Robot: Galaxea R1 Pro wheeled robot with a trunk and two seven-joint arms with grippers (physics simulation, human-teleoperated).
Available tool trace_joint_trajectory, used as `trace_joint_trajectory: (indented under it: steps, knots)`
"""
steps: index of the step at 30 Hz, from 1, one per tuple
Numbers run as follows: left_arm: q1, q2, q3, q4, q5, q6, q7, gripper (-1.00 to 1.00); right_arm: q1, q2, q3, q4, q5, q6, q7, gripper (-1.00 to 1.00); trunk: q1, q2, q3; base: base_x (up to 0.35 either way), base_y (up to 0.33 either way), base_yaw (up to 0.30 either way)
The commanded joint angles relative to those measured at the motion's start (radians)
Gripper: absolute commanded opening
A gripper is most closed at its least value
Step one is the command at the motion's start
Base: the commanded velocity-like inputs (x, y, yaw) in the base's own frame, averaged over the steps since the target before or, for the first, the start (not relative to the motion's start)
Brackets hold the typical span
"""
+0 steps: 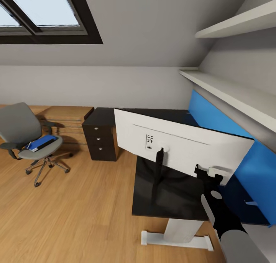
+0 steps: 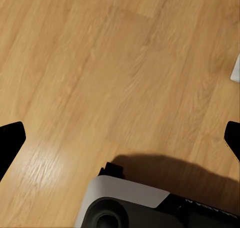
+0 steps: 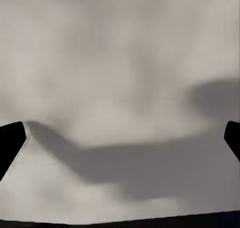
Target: In the bedroom, organize the workspace by keeping the computer under the desk, ensuring the monitor is on the desk, placing the keyboard on the desk next to the monitor, placing the mouse on the desk next to the keyboard, moving the folder from the swivel chair onto the desk next to the mouse, stacking the notebook on top of the folder with the pen on top of the notebook, and positioning the swivel chair next to the desk.
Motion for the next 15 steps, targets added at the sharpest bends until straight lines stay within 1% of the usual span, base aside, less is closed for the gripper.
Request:
trace_joint_trajectory:
  steps: [1, 5, 13, 15]
  knots:
    - [-0.001, 0.000, -0.003, 0.001, 0.002, -0.003, 0.003, 1.00, -0.001, 0.000, 0.001, 0.000, -0.004, -0.004, -0.002, 1.00, 0.001, -0.002, -0.002, 0.251, 0.000, 0.000]
    - [-0.001, 0.000, -0.003, 0.001, 0.003, -0.003, 0.003, 1.00, -0.001, 0.000, 0.000, 0.000, -0.004, -0.003, -0.002, 1.00, 0.001, -0.002, -0.002, 0.118, 0.000, 0.000]
    - [-0.001, 0.002, -0.002, 0.001, 0.004, -0.003, 0.003, 1.00, -0.001, 0.000, 0.001, 0.000, -0.003, -0.003, -0.002, 1.00, 0.001, -0.002, -0.002, 0.035, 0.000, 0.000]
    - [-0.001, 0.002, -0.002, 0.001, 0.004, -0.003, 0.003, 1.00, -0.001, 0.000, 0.001, 0.000, -0.003, -0.003, -0.002, 1.00, 0.001, -0.002, -0.002, 0.176, 0.000, 0.000]
